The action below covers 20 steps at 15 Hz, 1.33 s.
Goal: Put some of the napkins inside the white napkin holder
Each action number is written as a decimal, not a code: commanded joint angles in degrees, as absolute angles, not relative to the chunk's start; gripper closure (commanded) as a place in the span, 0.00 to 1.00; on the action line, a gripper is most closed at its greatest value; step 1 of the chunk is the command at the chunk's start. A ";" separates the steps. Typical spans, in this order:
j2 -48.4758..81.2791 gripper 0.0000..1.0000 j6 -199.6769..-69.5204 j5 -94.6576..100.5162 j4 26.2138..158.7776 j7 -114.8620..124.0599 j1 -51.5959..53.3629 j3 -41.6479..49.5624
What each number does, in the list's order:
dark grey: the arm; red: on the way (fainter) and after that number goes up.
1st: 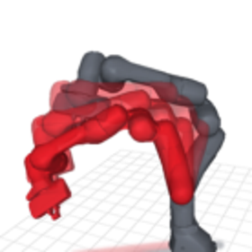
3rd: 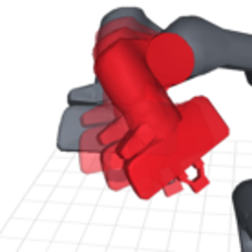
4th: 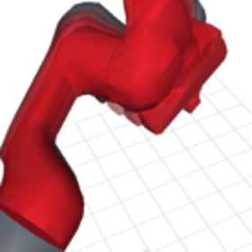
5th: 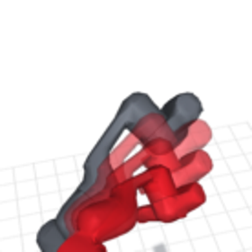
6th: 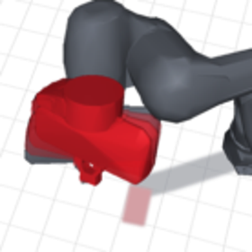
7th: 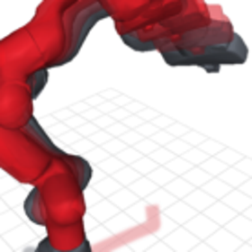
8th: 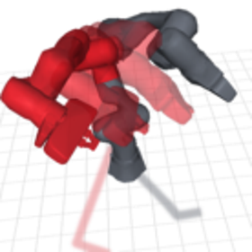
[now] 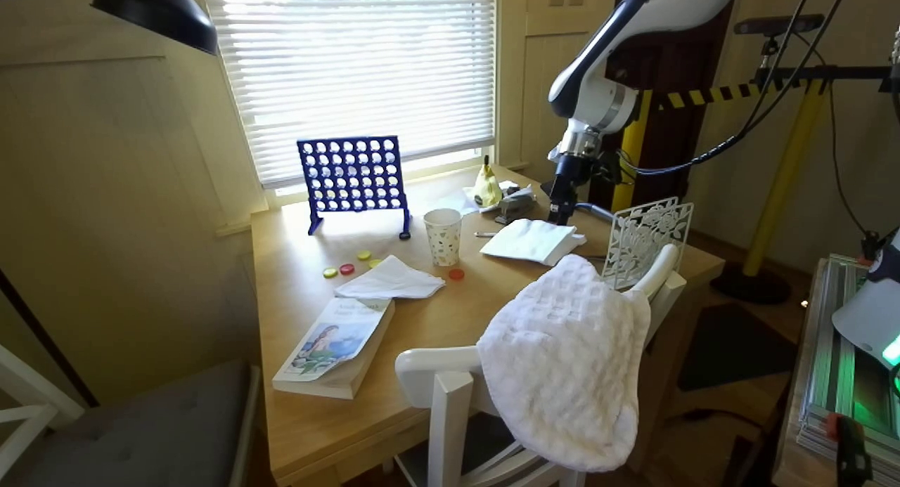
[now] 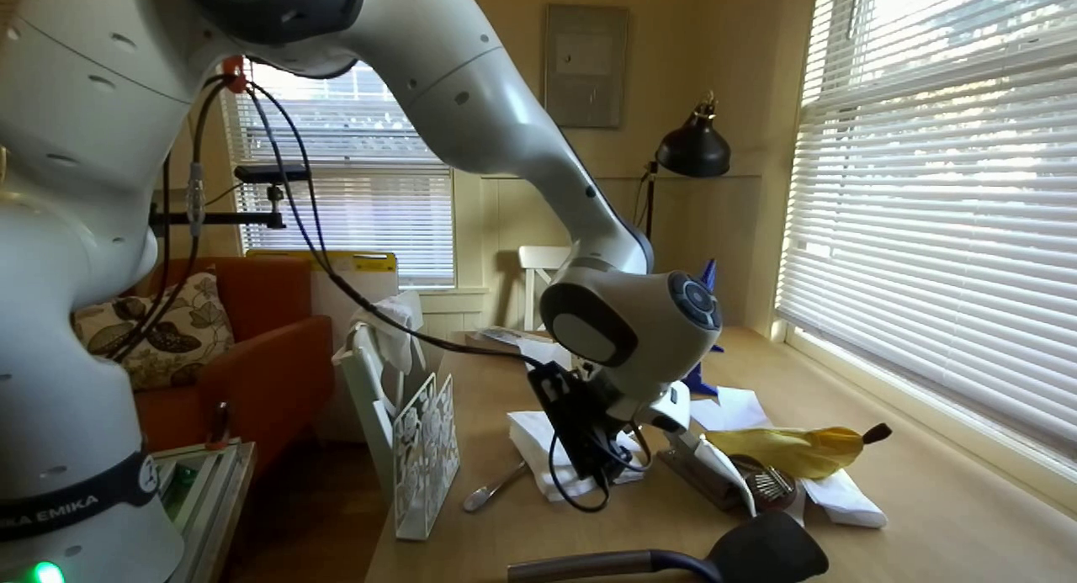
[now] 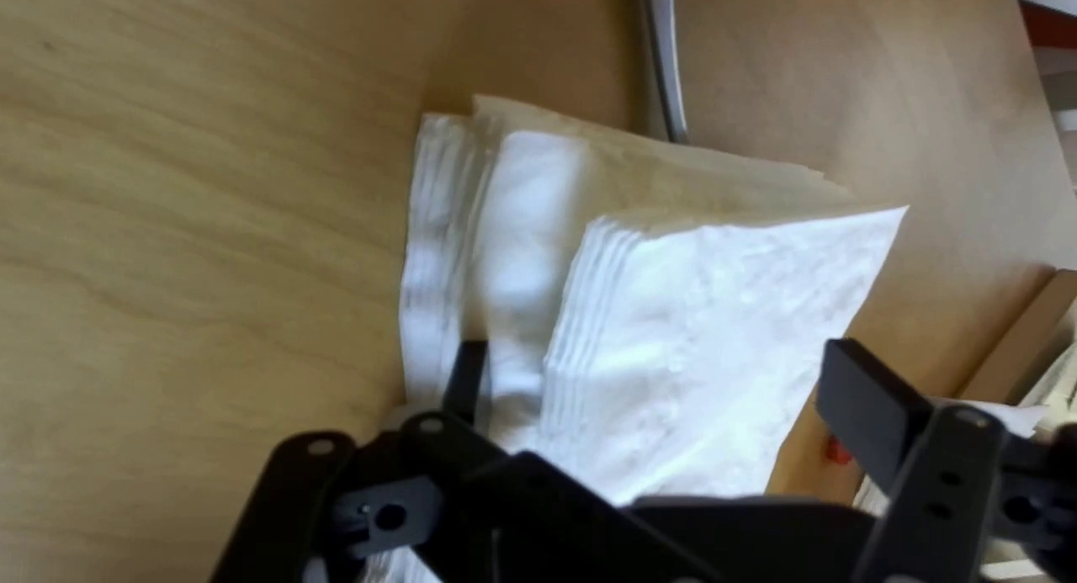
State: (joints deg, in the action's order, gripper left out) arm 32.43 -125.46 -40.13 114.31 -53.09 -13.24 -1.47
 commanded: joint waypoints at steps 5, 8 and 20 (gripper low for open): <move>30.20 0.00 -123.10 -41.56 116.09 -56.79 -14.29 -4.01; 30.15 0.00 -121.88 -42.10 115.98 -56.89 -14.24 -4.36; 29.52 0.00 -121.18 -49.52 116.75 -51.31 -13.76 -3.06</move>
State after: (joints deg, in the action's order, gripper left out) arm 31.29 -119.95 -44.88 114.61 -53.14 -13.41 -3.37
